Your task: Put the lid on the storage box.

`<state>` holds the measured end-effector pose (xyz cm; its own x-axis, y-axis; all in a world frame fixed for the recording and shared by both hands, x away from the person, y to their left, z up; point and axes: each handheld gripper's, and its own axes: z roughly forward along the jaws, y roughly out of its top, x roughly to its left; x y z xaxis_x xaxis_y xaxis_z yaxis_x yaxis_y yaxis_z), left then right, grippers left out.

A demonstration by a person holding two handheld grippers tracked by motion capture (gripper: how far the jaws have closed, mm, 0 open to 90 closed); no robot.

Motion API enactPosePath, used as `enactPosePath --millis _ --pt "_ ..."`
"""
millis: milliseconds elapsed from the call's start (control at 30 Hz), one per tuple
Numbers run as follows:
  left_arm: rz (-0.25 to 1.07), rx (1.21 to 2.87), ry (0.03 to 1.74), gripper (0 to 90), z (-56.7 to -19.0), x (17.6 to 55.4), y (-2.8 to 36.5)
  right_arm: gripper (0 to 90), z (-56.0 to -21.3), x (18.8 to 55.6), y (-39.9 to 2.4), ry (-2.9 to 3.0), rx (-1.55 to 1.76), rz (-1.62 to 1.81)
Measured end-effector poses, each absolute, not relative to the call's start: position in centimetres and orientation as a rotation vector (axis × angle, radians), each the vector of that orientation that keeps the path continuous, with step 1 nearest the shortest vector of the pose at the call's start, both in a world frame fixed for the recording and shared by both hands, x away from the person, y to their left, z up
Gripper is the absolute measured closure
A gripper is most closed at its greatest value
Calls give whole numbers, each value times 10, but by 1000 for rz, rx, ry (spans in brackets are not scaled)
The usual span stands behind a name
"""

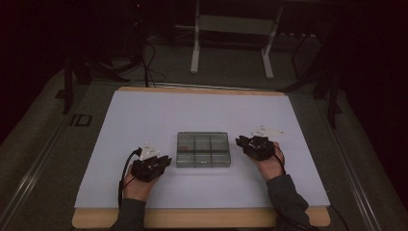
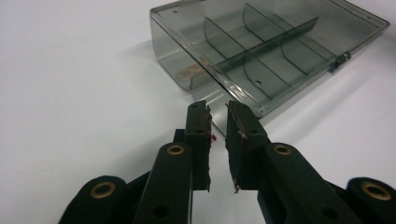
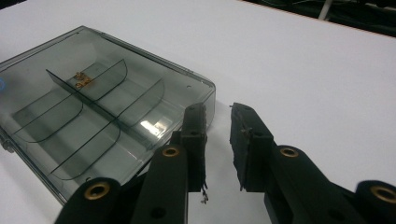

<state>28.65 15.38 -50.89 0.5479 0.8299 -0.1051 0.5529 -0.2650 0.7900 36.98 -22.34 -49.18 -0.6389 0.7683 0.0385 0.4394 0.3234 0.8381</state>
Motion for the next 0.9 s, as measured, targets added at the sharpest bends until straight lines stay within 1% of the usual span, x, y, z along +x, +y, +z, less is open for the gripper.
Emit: enactPosePath --millis 267,533,600,767,900 --pt "460 1935 1137 771 -514 292 158 753 -494 370 -223 2232 1074 1228" --pt "512 1943 1124 742 -526 304 159 752 -496 372 -224 2233 1081 1216" --pt "512 1946 1138 725 -530 307 160 752 -497 372 -224 2236 1083 1206" --pt "528 1968 1184 718 -538 314 165 752 -500 373 -225 2240 1089 1192" --pt "538 1965 1216 678 -540 317 169 746 -502 375 -226 2237 1092 1179"
